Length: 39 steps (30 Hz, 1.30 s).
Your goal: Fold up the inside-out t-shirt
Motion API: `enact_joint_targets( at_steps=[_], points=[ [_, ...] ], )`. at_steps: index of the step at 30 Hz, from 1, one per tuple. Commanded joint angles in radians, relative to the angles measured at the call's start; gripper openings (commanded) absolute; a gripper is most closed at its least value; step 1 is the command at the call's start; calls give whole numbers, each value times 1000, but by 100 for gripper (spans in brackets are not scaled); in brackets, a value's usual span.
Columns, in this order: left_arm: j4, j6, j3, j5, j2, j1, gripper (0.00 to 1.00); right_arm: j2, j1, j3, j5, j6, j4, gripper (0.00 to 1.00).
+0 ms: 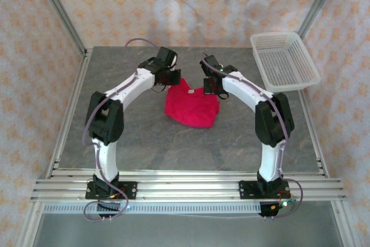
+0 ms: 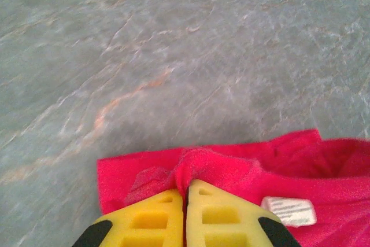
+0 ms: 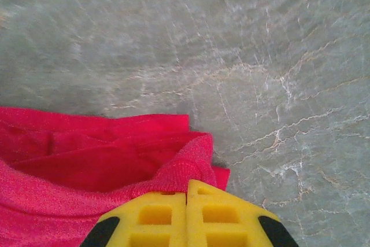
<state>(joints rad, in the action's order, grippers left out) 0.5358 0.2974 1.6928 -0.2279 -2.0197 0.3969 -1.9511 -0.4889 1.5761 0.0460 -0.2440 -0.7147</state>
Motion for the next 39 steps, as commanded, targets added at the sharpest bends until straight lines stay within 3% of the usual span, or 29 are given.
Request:
enact_joint_targets(
  at_steps=[1, 4, 7, 8, 10, 12, 14, 17, 19, 22, 24, 29, 34, 39],
  points=[
    [39, 8, 63, 30, -128, -12, 8, -68, 28, -14, 34, -37, 37, 0],
    [34, 17, 108, 7, -199, -33, 12, -134, 43, 45, 55, -51, 17, 0],
    [44, 14, 130, 30, -201, -44, 43, -154, 46, 96, 33, -49, -28, 6],
    [52, 14, 135, 33, -189, -53, 57, -141, 44, 96, 26, -51, -34, 16],
    [72, 10, 139, 48, -143, -62, 68, -102, 45, 100, 30, -65, -73, 31],
    [94, 12, 125, 80, -71, -63, 69, -46, 43, 92, 53, -89, -123, 45],
    [110, 30, 93, 97, 2, -55, 70, 15, 40, 65, 49, -131, -156, 49],
    [71, 71, -35, 95, 154, -28, 70, 138, 27, -90, -133, -246, -30, 48],
    [-36, 138, -173, 1, 242, -19, 70, 214, 17, -236, -300, -379, 171, 41],
    [-265, 298, -387, -165, 322, -12, 68, 271, 6, -425, -412, -577, 446, 33],
    [-384, 362, -469, -215, 317, 4, 67, 245, 7, -462, -403, -624, 471, 29],
    [-478, 398, -511, -248, 197, 18, 67, 109, 14, -456, -282, -568, 366, 25],
    [-487, 391, -529, -218, 123, -17, 68, 28, 23, -449, -253, -534, 352, 24],
    [-420, 343, -514, -193, 171, -20, 70, 36, 20, -392, -202, -448, 277, 24]
  ],
)
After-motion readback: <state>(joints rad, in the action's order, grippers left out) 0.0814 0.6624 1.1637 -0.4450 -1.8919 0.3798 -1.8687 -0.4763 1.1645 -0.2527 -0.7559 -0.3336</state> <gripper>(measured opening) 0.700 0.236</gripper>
